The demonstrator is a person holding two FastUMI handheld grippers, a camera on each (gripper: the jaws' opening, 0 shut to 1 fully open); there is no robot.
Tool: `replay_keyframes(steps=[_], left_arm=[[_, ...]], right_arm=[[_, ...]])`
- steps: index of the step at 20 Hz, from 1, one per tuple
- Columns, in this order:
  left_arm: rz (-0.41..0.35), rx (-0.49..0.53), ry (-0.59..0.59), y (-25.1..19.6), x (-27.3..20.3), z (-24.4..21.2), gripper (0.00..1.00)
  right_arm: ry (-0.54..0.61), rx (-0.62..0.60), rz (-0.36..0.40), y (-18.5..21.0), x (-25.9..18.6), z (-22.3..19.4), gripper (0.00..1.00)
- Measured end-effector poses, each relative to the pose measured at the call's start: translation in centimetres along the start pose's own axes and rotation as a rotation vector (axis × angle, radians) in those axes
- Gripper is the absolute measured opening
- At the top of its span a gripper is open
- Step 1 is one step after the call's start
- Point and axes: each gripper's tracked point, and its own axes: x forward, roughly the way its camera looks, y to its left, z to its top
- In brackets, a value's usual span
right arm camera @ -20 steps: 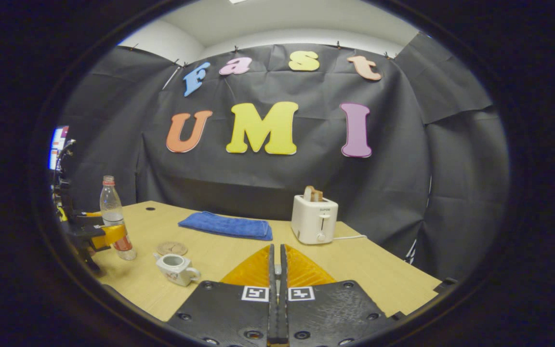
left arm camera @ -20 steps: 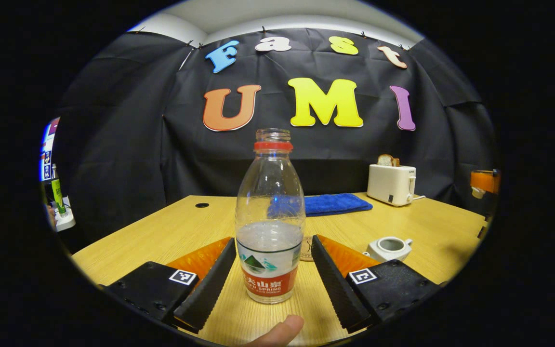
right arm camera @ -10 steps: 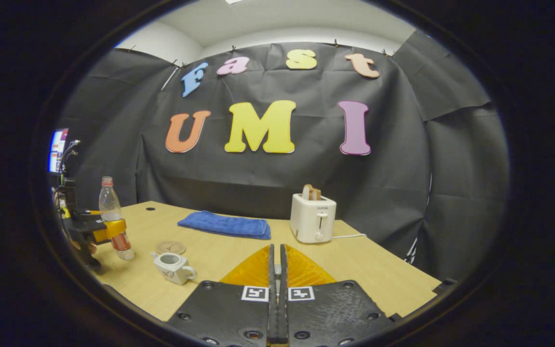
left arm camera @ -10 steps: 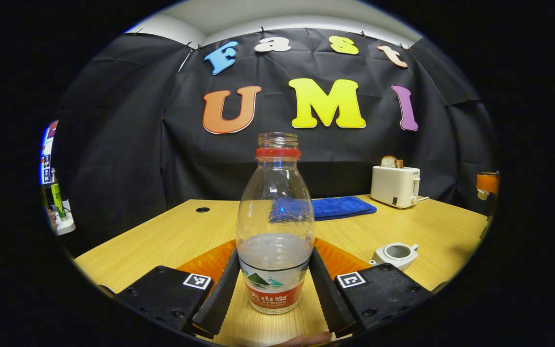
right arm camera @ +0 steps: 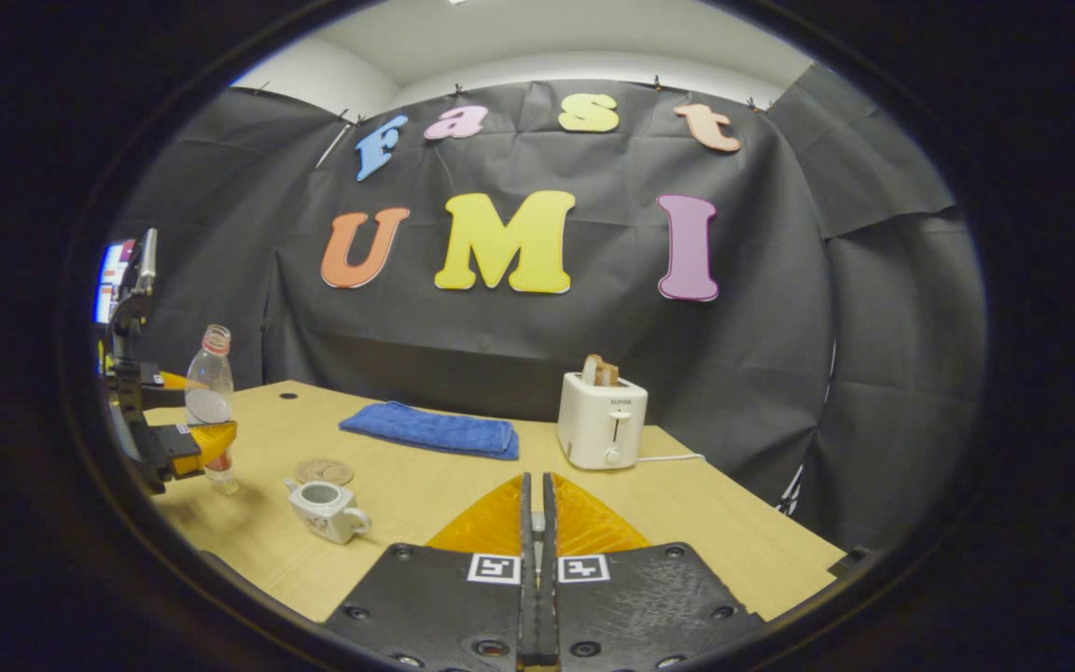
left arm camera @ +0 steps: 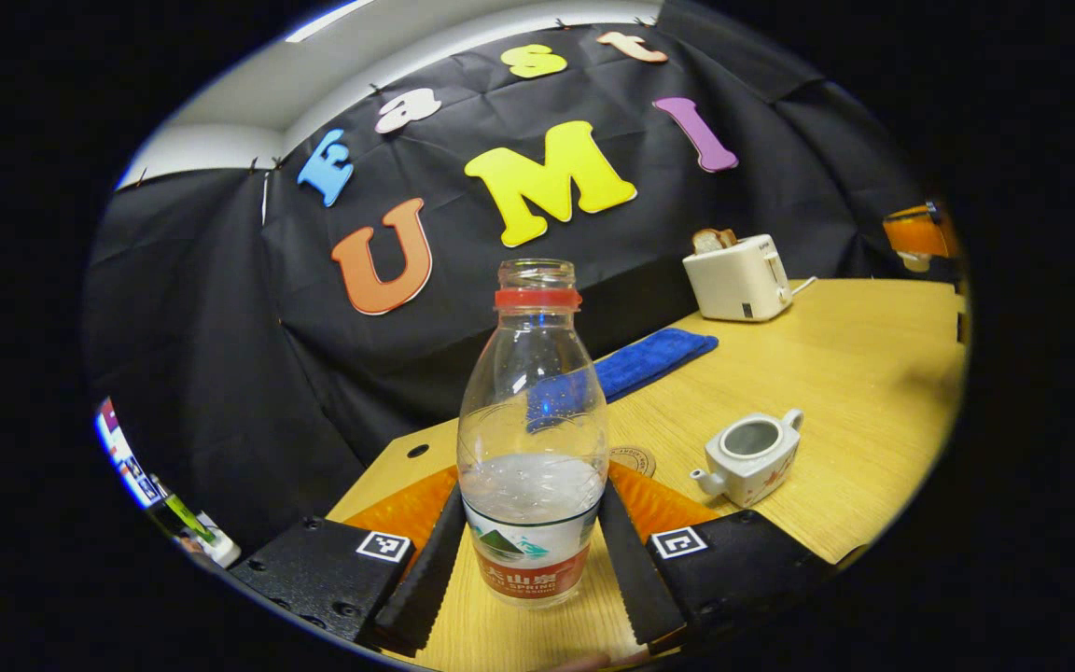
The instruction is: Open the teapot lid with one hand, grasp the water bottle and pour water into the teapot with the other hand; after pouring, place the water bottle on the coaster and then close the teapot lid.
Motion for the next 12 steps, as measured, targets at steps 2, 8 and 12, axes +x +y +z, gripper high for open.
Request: replay_keyframes(steps=[2,8,12], left_arm=[[0.006,0.083,0.013,-0.3,-0.2,0.0,0.78],[0.044,0.304,0.107,0.0,0.6,-2.2,0.78],[0.03,0.465,0.148,-0.2,0.6,-3.1,0.77]], right_arm=[[0.009,-0.012,-0.002,-0.1,0.1,-0.3,0.0],[0.013,-0.018,0.002,-0.1,0.2,-0.5,0.0],[0.03,-0.002,-0.001,-0.2,0.5,-0.9,0.0]])
